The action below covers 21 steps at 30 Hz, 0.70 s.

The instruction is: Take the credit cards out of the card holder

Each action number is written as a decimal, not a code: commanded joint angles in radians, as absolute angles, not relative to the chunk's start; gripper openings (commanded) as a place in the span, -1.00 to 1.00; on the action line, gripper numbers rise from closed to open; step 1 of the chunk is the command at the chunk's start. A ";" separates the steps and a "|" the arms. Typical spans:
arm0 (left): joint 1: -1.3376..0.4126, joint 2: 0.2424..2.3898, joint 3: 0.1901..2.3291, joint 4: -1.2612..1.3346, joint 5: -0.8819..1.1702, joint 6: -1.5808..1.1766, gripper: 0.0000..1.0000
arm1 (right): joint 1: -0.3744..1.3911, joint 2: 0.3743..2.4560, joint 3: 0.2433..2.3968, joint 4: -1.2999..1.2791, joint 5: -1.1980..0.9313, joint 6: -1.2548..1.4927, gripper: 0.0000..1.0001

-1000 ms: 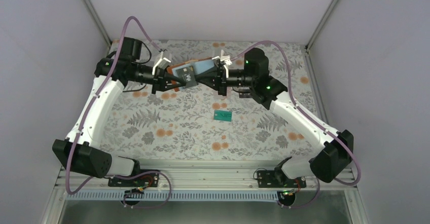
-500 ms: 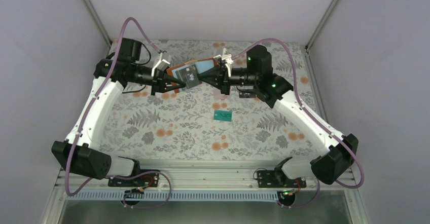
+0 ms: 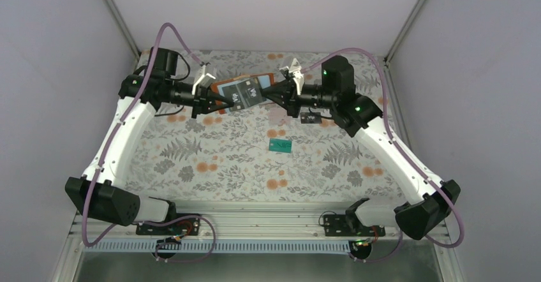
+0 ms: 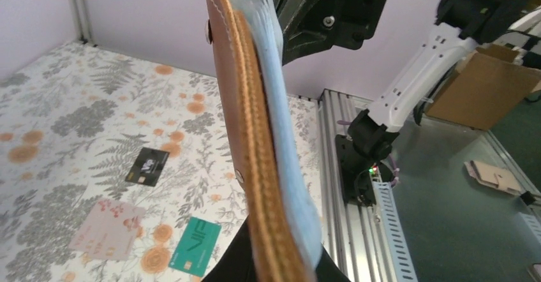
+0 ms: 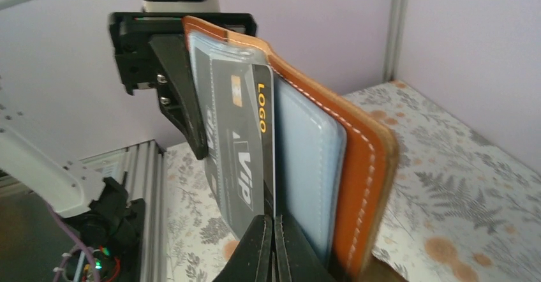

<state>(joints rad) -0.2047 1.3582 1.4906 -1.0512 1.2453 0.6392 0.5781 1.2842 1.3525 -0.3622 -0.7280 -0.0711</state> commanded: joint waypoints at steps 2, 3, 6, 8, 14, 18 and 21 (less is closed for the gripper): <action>-0.199 1.331 1.469 -0.975 1.161 0.562 -0.95 | 0.495 1.276 1.383 -0.420 -0.608 -0.102 -0.92; -0.190 1.329 1.465 -0.969 1.149 0.559 -0.95 | 0.468 1.272 1.380 -0.423 -0.616 -0.100 -0.92; -0.177 1.322 1.456 -0.966 1.153 0.561 -0.95 | 0.414 1.265 1.369 -0.422 -0.655 -0.097 -0.92; -0.175 1.321 1.455 -0.969 1.156 0.561 -0.95 | 0.400 1.268 1.368 -0.425 -0.660 -0.097 -0.92; -0.148 1.310 1.449 -0.886 0.870 0.403 -0.95 | 0.338 1.320 1.403 -0.539 -0.392 -0.217 -0.92; -0.134 1.302 1.425 -0.815 0.639 0.326 -0.95 | 0.337 1.490 1.440 -0.719 -0.121 -0.483 -0.92; -0.134 1.302 1.431 -0.816 0.631 0.330 -0.95 | 0.341 1.558 1.400 -0.764 -0.126 -0.691 -0.92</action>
<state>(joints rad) -0.1371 1.3193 1.4334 -0.8757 0.7662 0.3904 0.3447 1.4555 1.4384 -0.5861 -0.2825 -0.3645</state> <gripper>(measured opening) 0.080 0.043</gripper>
